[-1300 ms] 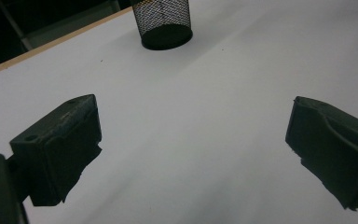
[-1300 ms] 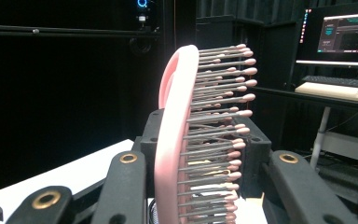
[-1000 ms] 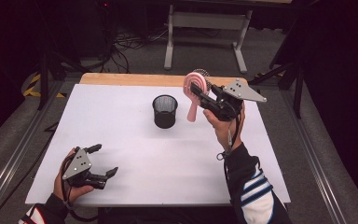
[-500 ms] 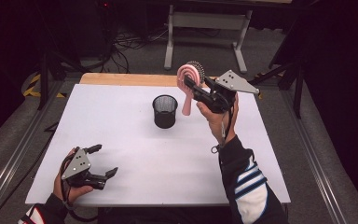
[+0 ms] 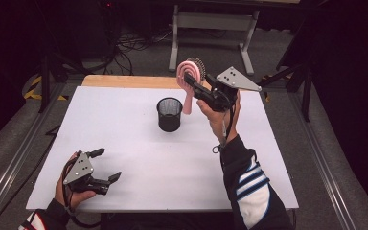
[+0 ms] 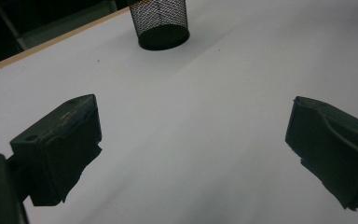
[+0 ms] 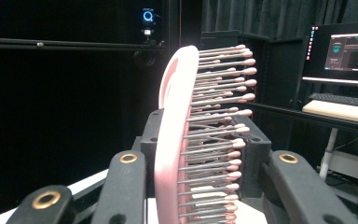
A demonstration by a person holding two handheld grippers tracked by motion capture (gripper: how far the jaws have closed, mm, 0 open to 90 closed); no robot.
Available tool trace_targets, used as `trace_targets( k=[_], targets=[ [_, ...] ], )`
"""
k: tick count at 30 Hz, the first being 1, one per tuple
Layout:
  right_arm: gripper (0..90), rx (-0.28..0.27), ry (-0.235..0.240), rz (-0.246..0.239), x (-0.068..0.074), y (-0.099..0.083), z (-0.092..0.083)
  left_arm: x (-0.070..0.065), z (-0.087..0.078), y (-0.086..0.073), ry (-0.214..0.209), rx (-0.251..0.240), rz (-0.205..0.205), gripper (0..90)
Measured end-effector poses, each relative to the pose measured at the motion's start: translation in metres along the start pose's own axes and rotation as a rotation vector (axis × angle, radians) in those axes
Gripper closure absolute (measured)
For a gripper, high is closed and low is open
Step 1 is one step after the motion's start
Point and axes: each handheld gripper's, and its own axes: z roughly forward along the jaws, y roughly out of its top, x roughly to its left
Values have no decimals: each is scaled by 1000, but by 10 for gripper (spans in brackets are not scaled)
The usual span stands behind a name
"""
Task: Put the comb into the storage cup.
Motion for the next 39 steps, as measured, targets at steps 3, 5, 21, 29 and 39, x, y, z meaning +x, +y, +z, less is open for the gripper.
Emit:
trace_targets(
  k=[3,5,21,29,39],
  targets=[
    [628,-3,1,6,0,-1,4,0,0,0,1,-2,-1,45],
    [628,-7,-1,10,0,-1,7,0,0,0,0,-3,-2,45],
    [628,-29,-1,35,2,-5,25,1,-3,2,3,-12,-1,45],
    [628,-24,7,49,6,-12,37,0,-3,1,-1,-14,1,45],
    [628,-26,11,65,9,-19,46,-1,-3,2,-10,-13,1,45]
  ],
)
